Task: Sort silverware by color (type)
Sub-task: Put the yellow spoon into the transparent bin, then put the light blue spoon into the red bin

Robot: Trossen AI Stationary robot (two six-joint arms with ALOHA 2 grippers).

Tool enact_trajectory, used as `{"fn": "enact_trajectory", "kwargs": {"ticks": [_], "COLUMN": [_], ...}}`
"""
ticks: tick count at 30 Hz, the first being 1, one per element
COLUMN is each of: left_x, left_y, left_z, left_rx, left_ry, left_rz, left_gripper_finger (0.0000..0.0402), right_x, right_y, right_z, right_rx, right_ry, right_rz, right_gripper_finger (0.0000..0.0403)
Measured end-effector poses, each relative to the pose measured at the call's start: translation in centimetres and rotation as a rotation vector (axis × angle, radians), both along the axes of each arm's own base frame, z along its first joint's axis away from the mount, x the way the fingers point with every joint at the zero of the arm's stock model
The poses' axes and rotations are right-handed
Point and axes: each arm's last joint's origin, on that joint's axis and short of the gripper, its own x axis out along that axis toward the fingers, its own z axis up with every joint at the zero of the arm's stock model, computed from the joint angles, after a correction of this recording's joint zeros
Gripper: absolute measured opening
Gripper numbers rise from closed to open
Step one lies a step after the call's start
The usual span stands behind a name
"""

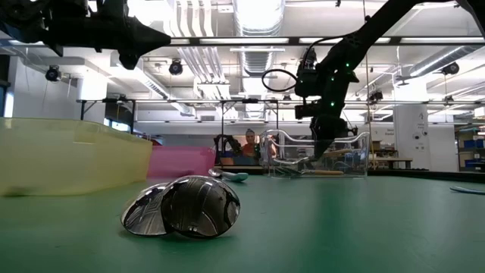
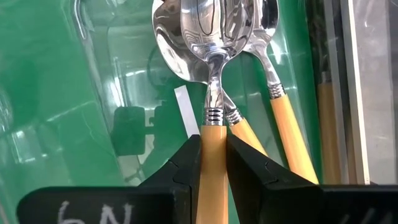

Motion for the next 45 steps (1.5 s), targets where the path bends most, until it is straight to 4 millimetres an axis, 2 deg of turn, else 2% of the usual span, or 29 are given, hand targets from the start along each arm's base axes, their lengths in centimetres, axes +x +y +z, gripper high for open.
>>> {"fn": "enact_trajectory", "kwargs": {"ticks": [11, 18, 24, 28, 33, 38, 45], "left_x": [0.0, 0.0, 0.0, 0.0, 0.0, 0.0, 0.0], "left_y": [0.0, 0.0, 0.0, 0.0, 0.0, 0.0, 0.0], "left_z": [0.0, 0.0, 0.0, 0.0, 0.0, 0.0, 0.0], "left_rx": [0.0, 0.0, 0.003, 0.003, 0.003, 0.003, -0.001], "left_ry": [0.0, 0.0, 0.001, 0.001, 0.001, 0.001, -0.001], "left_rz": [0.0, 0.0, 0.0, 0.0, 0.0, 0.001, 0.0], "left_gripper_finger": [0.0013, 0.0013, 0.0013, 0.0013, 0.0013, 0.0013, 0.0013], "right_x": [0.0, 0.1, 0.9, 1.6, 2.7, 4.5, 7.4], "right_y": [0.0, -0.1, -0.9, -1.4, -1.3, 0.0, 3.7], "right_z": [0.0, 0.3, 2.3, 4.2, 6.4, 8.6, 10.8], "right_rx": [-0.003, -0.005, -0.027, -0.019, -0.006, 0.005, 0.064], "right_ry": [-0.004, -0.013, -0.082, -0.152, -0.229, -0.295, -0.362], "right_rz": [-0.001, -0.013, -0.09, -0.203, -0.29, -0.3, -0.293], "right_gripper_finger": [0.011, 0.0119, 0.0097, 0.0073, 0.0044, 0.0021, 0.0009]}}
